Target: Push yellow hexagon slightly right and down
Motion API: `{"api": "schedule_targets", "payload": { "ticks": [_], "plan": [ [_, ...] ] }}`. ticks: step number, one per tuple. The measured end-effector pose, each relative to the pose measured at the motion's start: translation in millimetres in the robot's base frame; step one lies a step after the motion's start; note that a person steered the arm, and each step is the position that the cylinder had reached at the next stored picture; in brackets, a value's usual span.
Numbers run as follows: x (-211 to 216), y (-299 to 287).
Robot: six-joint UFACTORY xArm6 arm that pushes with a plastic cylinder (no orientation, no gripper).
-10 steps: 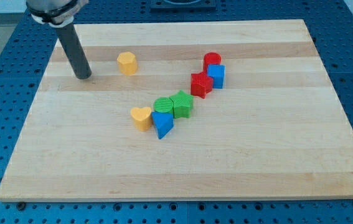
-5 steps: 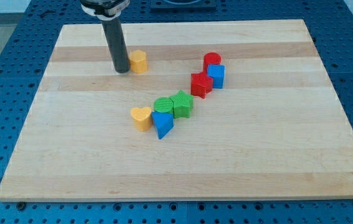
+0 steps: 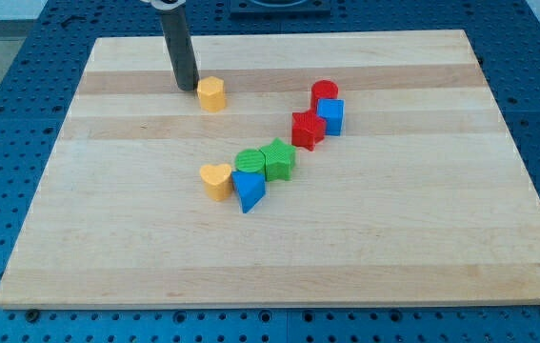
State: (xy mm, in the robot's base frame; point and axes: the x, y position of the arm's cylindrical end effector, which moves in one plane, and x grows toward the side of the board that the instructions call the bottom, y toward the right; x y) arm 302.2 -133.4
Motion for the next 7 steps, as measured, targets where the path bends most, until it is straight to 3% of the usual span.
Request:
{"api": "schedule_targets", "payload": {
  "ticks": [3, 7],
  "plan": [
    [2, 21],
    [37, -18]
  ]
}}
